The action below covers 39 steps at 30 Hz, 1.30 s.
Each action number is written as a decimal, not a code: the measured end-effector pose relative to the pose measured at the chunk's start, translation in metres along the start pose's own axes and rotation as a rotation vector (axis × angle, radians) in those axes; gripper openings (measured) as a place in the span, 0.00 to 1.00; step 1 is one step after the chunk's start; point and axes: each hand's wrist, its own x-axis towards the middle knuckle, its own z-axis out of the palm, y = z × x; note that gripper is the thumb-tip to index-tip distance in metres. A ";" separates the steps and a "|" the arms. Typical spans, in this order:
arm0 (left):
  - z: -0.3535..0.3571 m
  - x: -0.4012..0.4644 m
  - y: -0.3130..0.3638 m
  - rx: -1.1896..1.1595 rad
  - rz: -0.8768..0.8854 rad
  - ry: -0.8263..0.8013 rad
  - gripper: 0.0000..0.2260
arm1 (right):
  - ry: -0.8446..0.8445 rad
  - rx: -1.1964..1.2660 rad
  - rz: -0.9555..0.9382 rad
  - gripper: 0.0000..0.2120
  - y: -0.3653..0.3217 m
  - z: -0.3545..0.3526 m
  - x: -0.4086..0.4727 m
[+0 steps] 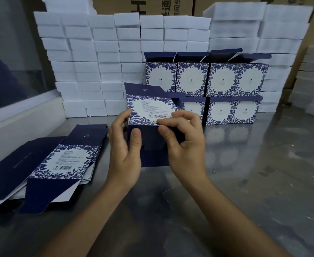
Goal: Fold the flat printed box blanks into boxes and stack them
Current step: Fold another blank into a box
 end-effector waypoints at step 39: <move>-0.007 0.003 -0.005 -0.004 0.010 0.051 0.32 | -0.095 0.023 0.055 0.38 0.020 -0.002 -0.006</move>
